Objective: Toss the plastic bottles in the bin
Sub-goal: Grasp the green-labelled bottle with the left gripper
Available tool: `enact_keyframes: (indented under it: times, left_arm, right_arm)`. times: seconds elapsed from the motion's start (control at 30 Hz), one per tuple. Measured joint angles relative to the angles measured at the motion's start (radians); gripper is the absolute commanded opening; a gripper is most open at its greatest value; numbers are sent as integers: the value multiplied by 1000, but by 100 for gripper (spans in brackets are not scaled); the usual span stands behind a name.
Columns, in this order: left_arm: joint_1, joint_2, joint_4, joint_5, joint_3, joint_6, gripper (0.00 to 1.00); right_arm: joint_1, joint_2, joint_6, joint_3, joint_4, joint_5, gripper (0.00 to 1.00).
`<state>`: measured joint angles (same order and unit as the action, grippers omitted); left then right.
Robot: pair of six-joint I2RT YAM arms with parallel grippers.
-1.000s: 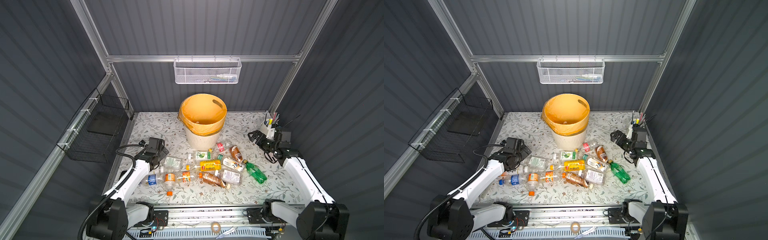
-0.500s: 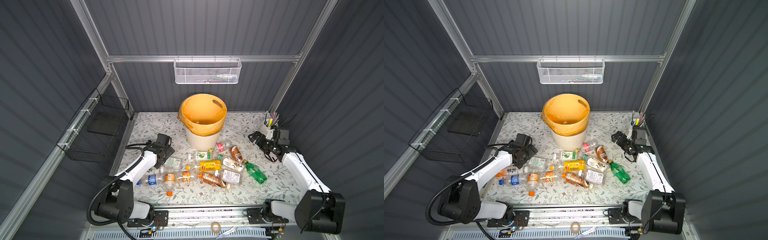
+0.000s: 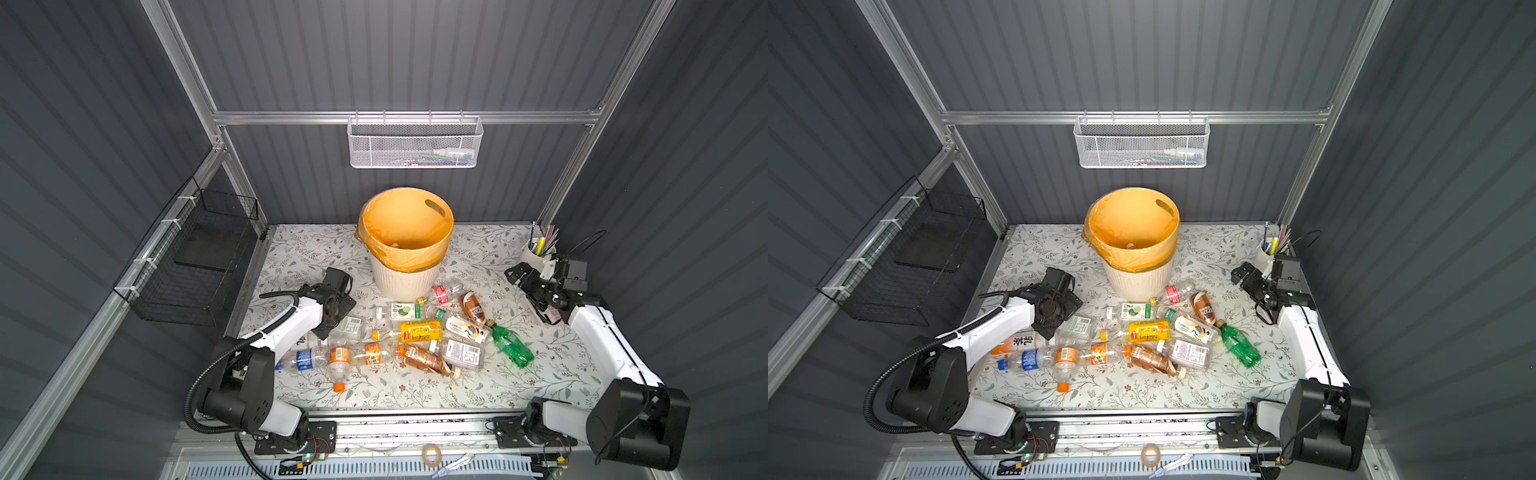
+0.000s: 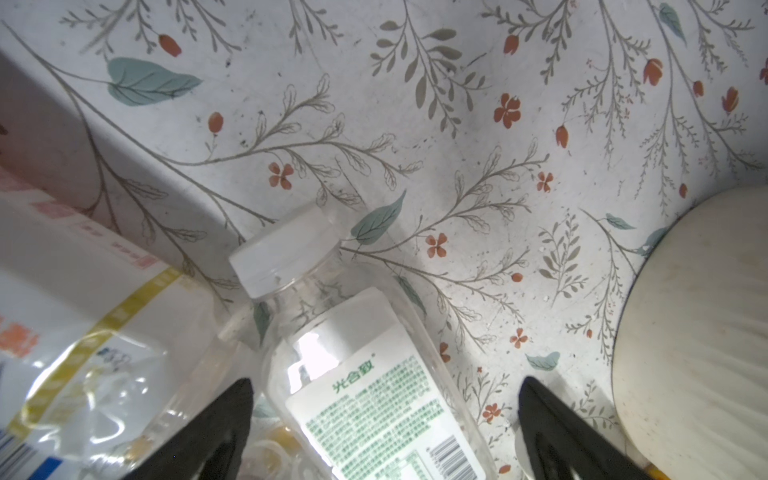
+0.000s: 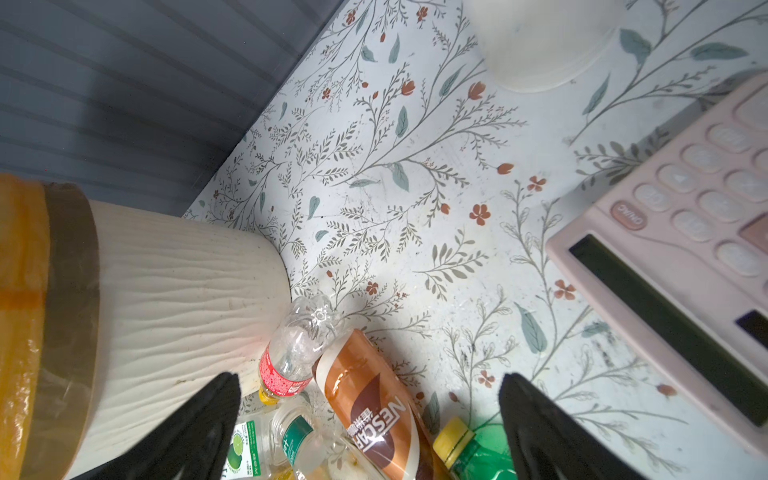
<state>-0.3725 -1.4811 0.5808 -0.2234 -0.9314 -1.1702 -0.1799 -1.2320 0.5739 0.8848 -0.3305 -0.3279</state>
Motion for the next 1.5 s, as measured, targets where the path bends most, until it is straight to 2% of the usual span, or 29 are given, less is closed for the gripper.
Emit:
enact_keyframes:
  times: [0.63, 0.87, 1.1, 1.3, 1.5]
  left_arm:
    - [-2, -172, -97, 21, -63, -39, 94]
    - [-2, -232, -126, 27, -105, -35, 89]
    - [-2, -276, -137, 45, -128, -23, 77]
    - [-2, -278, -147, 45, -129, -16, 58]
    - [11, -269, -185, 47, -127, -16, 51]
  right_arm:
    - [-61, 0, -10, 0, -3, -53, 99]
    - [-88, 5, -11, -2, -20, -54, 99]
    - [-113, 39, -14, -5, -37, -50, 99]
    - [-130, 85, -10, -38, -37, -37, 99]
    - [-138, 92, -6, -47, -40, -38, 99]
